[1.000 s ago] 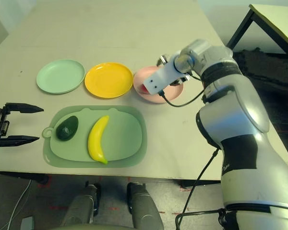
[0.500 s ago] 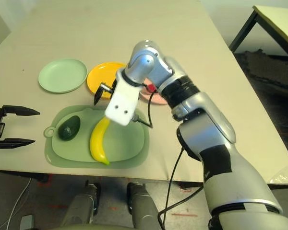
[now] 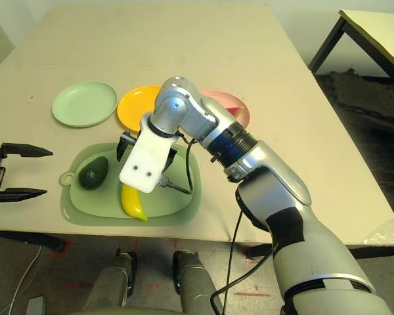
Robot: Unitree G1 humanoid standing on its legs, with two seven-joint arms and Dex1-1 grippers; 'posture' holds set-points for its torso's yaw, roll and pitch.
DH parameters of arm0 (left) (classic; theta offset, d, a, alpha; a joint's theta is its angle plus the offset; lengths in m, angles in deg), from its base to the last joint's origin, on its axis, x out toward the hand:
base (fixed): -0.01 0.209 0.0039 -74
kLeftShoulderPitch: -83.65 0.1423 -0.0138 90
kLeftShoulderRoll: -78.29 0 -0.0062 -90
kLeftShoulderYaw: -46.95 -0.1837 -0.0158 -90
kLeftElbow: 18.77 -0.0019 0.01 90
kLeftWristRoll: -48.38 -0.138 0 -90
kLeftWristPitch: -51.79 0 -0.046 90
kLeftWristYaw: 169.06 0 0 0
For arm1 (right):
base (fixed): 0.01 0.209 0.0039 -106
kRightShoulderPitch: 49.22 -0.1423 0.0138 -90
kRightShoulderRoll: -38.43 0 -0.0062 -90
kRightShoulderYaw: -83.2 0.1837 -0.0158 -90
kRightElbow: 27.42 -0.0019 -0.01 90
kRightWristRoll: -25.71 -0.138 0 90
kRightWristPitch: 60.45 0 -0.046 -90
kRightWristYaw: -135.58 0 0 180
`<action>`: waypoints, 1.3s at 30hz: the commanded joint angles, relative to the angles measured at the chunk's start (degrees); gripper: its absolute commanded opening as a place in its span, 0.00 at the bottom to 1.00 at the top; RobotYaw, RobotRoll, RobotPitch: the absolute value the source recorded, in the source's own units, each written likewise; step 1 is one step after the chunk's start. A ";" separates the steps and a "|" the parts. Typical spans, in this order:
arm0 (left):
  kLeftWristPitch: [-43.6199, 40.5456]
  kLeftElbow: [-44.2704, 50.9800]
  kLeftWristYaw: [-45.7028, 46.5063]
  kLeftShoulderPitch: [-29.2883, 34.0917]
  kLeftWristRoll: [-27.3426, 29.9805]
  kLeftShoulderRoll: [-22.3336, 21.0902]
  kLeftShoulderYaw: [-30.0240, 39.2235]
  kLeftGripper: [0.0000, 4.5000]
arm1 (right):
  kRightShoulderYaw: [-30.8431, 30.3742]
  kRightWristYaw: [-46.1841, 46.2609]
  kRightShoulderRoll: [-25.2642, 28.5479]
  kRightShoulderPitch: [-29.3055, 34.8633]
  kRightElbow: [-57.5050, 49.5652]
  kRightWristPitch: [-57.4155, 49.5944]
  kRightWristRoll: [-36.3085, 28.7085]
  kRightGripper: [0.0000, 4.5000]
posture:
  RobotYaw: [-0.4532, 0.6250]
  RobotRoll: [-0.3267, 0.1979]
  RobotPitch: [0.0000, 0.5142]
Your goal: Place the fruits into color-matched plates.
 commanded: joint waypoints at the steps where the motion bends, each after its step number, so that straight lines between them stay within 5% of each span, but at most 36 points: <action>1: 0.68 -0.81 -0.43 -0.10 -0.20 -0.69 -1.00 1.00 | -1.42 0.10 -0.74 1.27 -1.37 -0.10 1.44 0.99 | 0.46 0.62 0.44; 18: 0.86 -0.11 -0.43 1.71 0.48 -1.37 -1.08 1.00 | -4.11 3.81 -5.00 1.56 6.90 2.49 8.72 0.99 | 0.48 0.62 0.45; 21: 1.09 -0.18 -0.43 1.92 0.42 -1.71 -1.49 1.00 | -4.06 3.45 -4.77 1.59 7.49 2.73 8.80 0.89 | 0.47 0.62 0.45; 28: 1.91 -1.13 -0.43 0.99 0.34 -1.70 -2.38 1.00 | -3.62 2.23 -3.61 2.08 7.08 2.58 8.49 0.36 | 0.46 0.62 0.45; 34: 2.21 -1.58 -0.43 0.28 0.35 -1.58 -2.99 1.00 | -2.14 -0.14 -0.81 1.27 7.03 3.01 6.12 0.36 | 0.45 0.62 0.45; 39: 2.73 -1.90 -0.43 0.93 -0.13 -1.24 -2.55 1.00 | 3.20 3.51 0.08 -7.27 16.67 2.90 4.72 0.36 | 0.47 0.62 0.44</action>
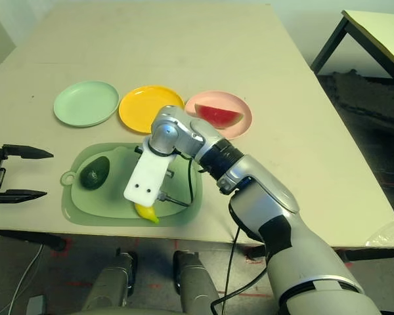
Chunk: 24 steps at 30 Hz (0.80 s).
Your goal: Place the fruits into color-matched plates.
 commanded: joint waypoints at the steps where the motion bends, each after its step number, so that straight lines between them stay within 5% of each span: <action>1: 0.93 -0.37 -0.41 1.02 -0.49 -0.02 -0.18 1.00 | 4.89 6.25 -0.53 -8.52 9.75 -0.69 0.68 0.36 | 0.47 0.62 0.44; 10: 0.99 -0.02 -0.40 2.01 -0.62 0.08 1.21 1.00 | 3.58 41.04 -4.06 -21.40 38.23 -9.01 15.09 0.36 | 0.48 0.62 0.43; 24: -1.08 2.80 -0.37 4.55 -0.26 -0.40 3.81 1.00 | 3.77 62.59 -9.19 -15.18 44.60 -19.88 23.00 0.36 | 0.51 0.62 0.46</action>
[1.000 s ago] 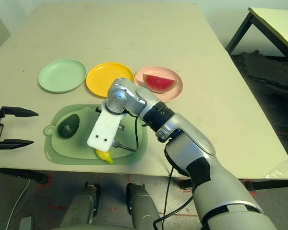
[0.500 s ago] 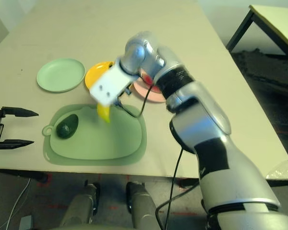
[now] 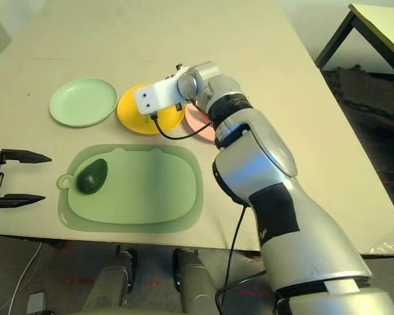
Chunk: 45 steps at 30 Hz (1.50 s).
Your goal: Place the fruits into color-matched plates.
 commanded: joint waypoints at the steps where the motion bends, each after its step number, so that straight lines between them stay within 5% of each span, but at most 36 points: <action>1: -0.90 1.23 -0.40 1.14 -0.11 -0.42 1.22 1.00 | 0.47 2.66 -0.84 0.90 0.31 -0.75 1.01 0.36 | 0.51 0.62 0.46; 2: -1.03 1.40 -0.40 1.25 -0.11 -0.42 1.34 1.00 | 0.52 2.96 -0.92 1.05 0.35 -0.81 1.14 0.52 | 0.51 0.62 0.46; 9: -1.32 1.42 -0.37 0.52 -0.47 0.03 0.85 1.00 | 1.19 4.07 -0.47 0.86 0.36 -0.67 1.31 0.99 | 0.49 0.62 0.46; 18: -0.22 -0.66 -0.43 -3.28 -0.65 -0.64 -1.92 1.00 | 8.35 -8.91 4.26 -1.82 -1.15 4.90 -5.49 0.99 | 0.47 0.62 0.46; 25: 2.30 -3.42 -0.43 -5.97 -0.22 -2.77 -5.12 1.00 | 26.00 -45.05 11.05 1.28 -9.17 2.02 -27.99 0.99 | 0.44 0.62 0.45; 30: 8.27 -8.76 -0.43 -12.35 -2.09 -3.98 -10.49 1.00 | 34.49 -60.37 16.07 15.73 -29.08 -19.62 -43.42 0.99 | 0.42 0.62 0.45; 37: 28.20 -19.61 -0.43 -26.78 -7.80 -4.16 -21.17 1.00 | 42.44 -54.40 18.53 44.82 -67.51 -42.77 -60.15 0.99 | 0.42 0.62 0.43; 45: 49.04 -24.21 -0.43 -39.77 -7.78 -3.61 -40.25 1.00 | 41.52 -47.79 16.66 64.71 -85.61 -39.10 -65.08 0.99 | 0.39 0.62 0.40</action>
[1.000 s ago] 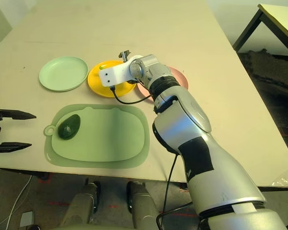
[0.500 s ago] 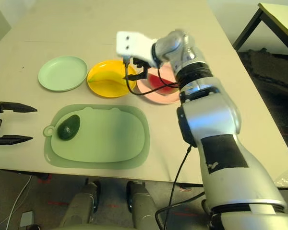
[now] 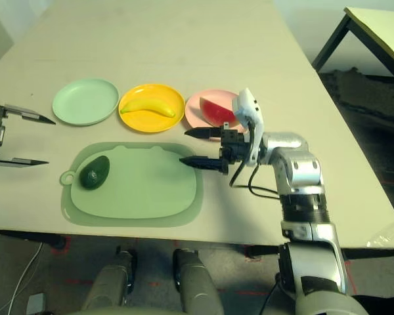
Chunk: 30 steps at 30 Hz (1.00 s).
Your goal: Place the fruits into color-matched plates.
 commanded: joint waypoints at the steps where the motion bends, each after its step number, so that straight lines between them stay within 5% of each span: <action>1: 7.75 -0.25 -0.63 -2.83 0.82 -0.83 -10.00 1.00 | -1.27 2.30 -1.54 4.52 -3.62 4.90 -0.93 0.99 | 0.38 0.62 0.40; 12: 26.50 -10.85 -0.63 -15.76 0.09 1.69 -33.37 1.00 | -5.82 8.75 -4.37 9.32 -3.02 12.70 0.93 0.99 | 0.35 0.62 0.37; 20: 34.67 -16.57 -0.63 -20.51 0.50 5.26 -37.08 1.00 | -7.10 12.65 -4.50 10.89 -5.51 11.97 0.12 0.99 | 0.33 0.62 0.36; 30: 35.16 -19.16 -0.63 -20.90 -0.31 9.85 -37.30 1.00 | -8.29 14.30 -3.55 11.99 -6.02 12.25 0.01 0.99 | 0.32 0.62 0.34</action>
